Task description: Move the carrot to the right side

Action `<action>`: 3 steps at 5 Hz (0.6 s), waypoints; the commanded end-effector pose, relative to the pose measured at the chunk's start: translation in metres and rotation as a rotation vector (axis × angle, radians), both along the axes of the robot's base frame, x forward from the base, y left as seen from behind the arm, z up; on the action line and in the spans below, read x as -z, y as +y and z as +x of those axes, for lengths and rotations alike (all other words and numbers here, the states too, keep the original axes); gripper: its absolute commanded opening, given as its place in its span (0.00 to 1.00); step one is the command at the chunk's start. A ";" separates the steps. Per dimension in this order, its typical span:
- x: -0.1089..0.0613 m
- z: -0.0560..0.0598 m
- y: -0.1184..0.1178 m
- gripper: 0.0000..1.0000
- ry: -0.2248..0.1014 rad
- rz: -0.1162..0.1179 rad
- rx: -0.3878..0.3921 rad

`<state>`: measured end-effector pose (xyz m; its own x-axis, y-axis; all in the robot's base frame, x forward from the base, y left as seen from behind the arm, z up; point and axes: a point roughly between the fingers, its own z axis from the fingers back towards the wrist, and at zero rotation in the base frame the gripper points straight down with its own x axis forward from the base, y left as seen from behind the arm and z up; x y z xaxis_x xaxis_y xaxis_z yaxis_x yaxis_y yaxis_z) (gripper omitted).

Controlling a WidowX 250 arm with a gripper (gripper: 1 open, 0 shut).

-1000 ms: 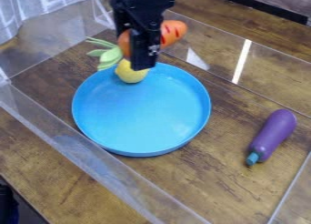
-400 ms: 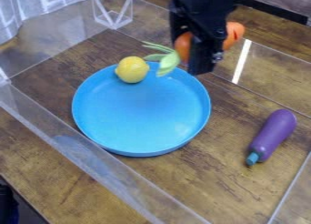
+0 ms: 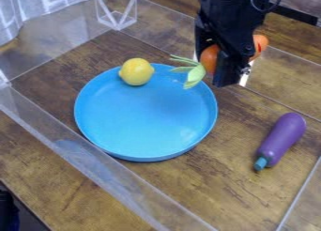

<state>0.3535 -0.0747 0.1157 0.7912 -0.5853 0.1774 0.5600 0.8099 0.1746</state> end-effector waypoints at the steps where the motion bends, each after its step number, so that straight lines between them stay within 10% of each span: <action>1: -0.015 -0.003 -0.005 0.00 -0.067 -0.012 -0.006; 3: -0.020 -0.007 -0.003 0.00 -0.103 -0.010 -0.020</action>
